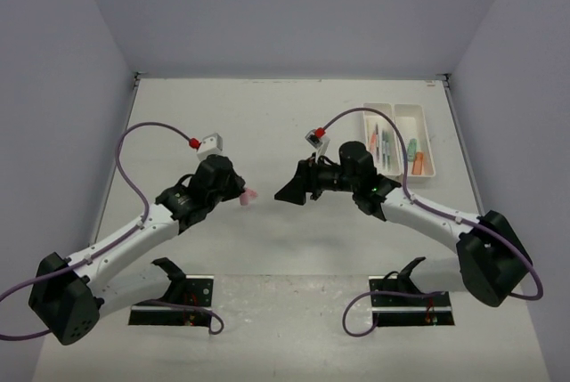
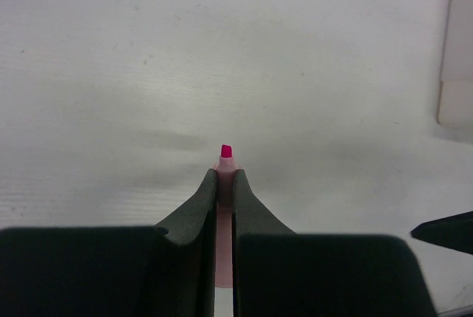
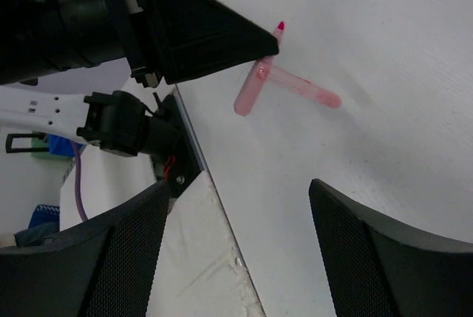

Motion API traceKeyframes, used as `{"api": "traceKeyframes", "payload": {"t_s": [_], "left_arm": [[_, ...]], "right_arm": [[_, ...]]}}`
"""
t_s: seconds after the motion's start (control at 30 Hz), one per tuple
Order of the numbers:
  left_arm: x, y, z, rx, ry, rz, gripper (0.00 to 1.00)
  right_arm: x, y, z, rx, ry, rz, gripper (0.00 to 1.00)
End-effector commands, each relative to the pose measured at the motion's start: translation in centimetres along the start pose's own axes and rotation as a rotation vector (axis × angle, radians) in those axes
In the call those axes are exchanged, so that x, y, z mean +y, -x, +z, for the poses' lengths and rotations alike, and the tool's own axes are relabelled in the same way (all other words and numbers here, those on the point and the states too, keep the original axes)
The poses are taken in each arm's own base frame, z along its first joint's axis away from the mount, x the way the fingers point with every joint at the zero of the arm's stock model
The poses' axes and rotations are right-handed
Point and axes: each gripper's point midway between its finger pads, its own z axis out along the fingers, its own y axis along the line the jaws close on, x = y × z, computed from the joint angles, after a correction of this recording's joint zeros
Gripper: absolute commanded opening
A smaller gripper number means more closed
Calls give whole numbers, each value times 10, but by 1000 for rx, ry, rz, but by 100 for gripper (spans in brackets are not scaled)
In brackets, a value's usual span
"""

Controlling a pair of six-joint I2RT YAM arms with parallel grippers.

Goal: Sort the stationery into containers
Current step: Pick up the pen from the center of the board, then close the pen cap on the pen.

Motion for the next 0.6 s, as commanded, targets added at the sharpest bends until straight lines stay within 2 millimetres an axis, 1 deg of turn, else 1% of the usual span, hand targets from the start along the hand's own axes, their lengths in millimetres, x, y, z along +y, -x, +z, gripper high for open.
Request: {"api": "traceKeyframes", "payload": {"t_s": [0.0, 0.1, 0.13, 0.23, 0.33, 0.47, 0.5, 0.57], "left_arm": [[-55, 33, -18, -65, -183, 75, 0], [-73, 40, -29, -79, -236, 94, 0], [-79, 40, -32, -82, -257, 102, 0], [-91, 43, -40, -87, -300, 118, 0], [-99, 44, -45, -82, -334, 119, 0], [-116, 41, -58, -48, -421, 127, 0], [-119, 38, -60, -35, -439, 134, 0], [-124, 37, -66, -25, -471, 147, 0]], "right_arm": [[39, 15, 6, -67, 112, -73, 77], [41, 20, 4, -85, 88, -90, 77], [45, 23, 3, -91, 89, -100, 76], [50, 25, 0, -93, 93, -110, 75], [51, 28, 0, -103, 83, -140, 74], [35, 27, 5, -90, 27, -248, 72], [34, 26, 5, -84, 21, -248, 72], [28, 32, 3, -93, -25, -305, 72]]}}
